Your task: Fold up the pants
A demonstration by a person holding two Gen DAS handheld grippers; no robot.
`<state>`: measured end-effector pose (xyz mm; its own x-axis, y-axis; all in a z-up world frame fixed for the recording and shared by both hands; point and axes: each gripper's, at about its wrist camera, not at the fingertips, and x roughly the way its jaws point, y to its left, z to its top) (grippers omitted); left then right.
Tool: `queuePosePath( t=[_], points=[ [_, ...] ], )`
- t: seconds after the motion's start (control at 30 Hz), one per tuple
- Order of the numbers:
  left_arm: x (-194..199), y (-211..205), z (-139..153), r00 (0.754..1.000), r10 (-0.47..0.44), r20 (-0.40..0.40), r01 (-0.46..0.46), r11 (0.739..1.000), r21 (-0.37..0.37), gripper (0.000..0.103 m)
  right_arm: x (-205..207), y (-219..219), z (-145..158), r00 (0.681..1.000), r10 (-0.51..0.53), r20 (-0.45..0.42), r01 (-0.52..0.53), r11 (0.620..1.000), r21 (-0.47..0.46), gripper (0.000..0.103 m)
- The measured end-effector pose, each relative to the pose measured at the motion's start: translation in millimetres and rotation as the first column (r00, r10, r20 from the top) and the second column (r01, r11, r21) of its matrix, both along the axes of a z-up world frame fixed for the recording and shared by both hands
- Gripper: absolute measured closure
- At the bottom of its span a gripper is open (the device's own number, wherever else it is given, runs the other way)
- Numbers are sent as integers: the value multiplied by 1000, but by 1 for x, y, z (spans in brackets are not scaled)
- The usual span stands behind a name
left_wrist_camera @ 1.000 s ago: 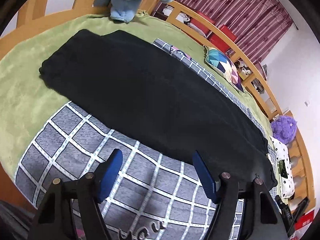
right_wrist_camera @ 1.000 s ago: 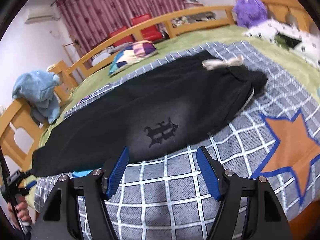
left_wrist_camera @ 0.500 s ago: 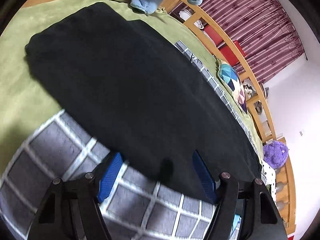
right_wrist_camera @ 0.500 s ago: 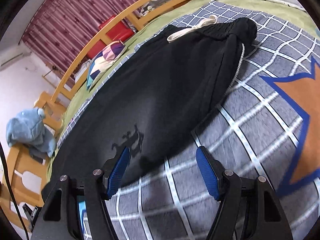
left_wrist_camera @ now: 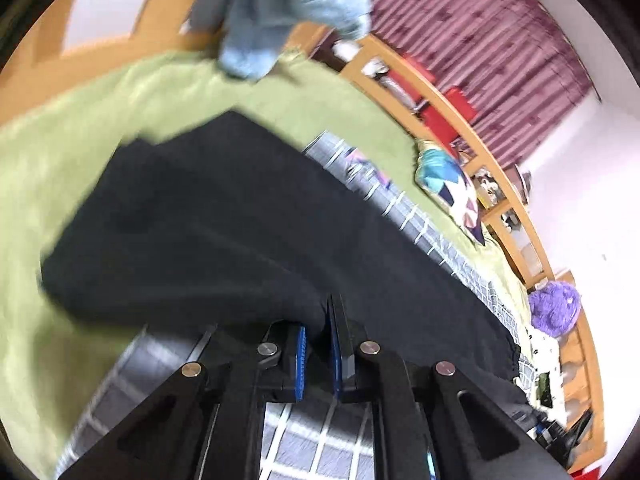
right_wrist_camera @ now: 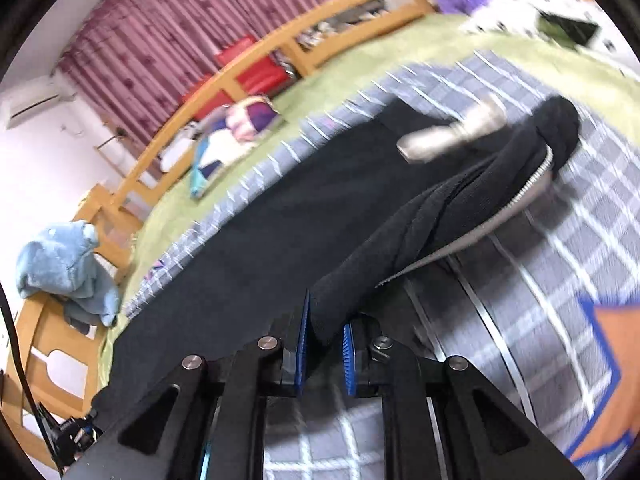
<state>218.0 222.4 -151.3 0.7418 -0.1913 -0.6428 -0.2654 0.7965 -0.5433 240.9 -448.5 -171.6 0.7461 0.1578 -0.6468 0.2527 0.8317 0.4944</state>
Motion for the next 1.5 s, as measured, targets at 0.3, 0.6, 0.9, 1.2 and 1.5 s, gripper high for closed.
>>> queuePosePath(
  t=[0.3, 0.6, 0.9, 1.2, 1.5],
  points=[
    [86, -11, 42, 998, -30, 61, 19, 985, 173, 93, 94, 6, 40, 996, 60, 69, -55, 996, -71, 90],
    [189, -16, 8, 1000, -12, -13, 15, 976, 217, 91, 222, 4, 10, 1000, 25, 6, -25, 999, -35, 74],
    [168, -39, -12, 998, -39, -52, 50, 972, 231, 38, 210, 28, -40, 990, 117, -82, -123, 991, -61, 60],
    [67, -35, -15, 995, -38, -97, 61, 968, 242, 27, 94, 21, -48, 985, 125, -122, -148, 967, -209, 41],
    [44, -11, -41, 993, 47, -108, -12, 952, 307, 27, 47, 1, -75, 984, 93, -155, -117, 982, -151, 39]
  ],
)
